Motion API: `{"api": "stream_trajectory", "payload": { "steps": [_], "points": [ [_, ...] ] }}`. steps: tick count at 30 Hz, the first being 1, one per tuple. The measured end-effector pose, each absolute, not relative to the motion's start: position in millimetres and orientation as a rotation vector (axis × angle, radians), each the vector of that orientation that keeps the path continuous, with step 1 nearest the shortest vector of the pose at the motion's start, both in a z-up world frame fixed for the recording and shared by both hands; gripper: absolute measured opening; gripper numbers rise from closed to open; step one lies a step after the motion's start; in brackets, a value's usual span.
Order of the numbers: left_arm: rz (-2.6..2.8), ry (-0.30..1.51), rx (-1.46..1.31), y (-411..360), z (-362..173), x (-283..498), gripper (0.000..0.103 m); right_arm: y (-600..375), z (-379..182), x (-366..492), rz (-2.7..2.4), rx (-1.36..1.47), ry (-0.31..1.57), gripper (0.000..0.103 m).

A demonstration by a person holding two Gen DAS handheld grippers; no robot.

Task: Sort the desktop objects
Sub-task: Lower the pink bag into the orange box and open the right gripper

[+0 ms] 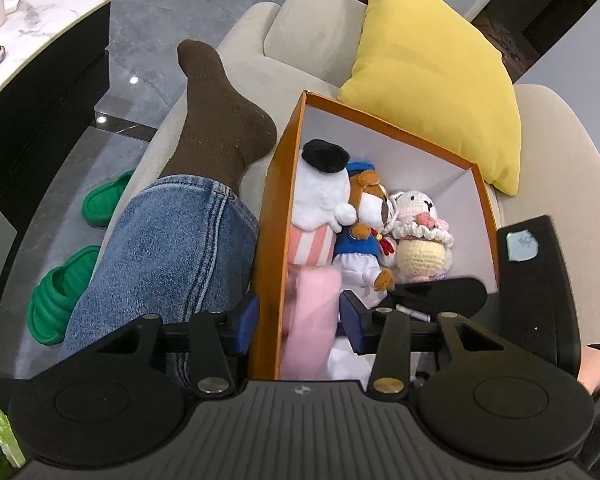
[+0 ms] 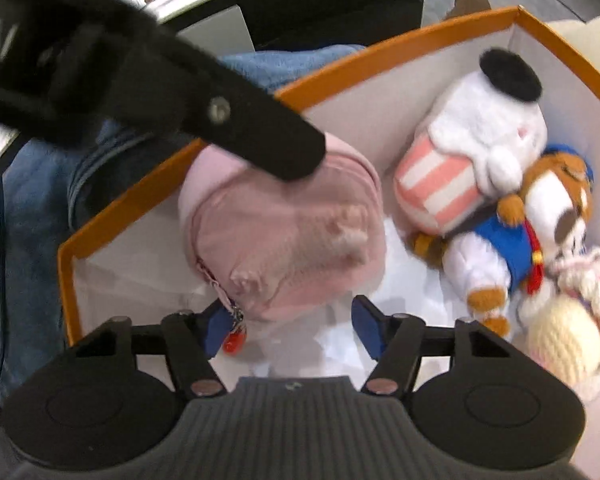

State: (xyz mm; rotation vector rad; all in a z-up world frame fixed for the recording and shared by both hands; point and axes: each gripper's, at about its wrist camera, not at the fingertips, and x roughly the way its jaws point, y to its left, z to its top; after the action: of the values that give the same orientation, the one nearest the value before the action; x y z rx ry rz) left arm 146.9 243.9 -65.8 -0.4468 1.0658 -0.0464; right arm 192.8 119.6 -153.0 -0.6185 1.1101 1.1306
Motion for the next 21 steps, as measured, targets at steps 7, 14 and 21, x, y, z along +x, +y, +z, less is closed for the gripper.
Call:
{"api": "stream_trajectory", "payload": {
  "steps": [7, 14, 21],
  "points": [
    [-0.037, 1.065, -0.439, 244, -72, 155, 0.041, 133, -153, 200, 1.151, -0.659, 1.011, 0.05],
    [-0.028, 1.058, -0.422, 243, -69, 155, 0.042, 131, -148, 198, 1.111, -0.663, 1.035, 0.065],
    [-0.013, 0.973, -0.365, 229, -31, 132, 0.041, 93, -101, 190, 1.067, -0.561, 0.99, 0.069]
  ]
}}
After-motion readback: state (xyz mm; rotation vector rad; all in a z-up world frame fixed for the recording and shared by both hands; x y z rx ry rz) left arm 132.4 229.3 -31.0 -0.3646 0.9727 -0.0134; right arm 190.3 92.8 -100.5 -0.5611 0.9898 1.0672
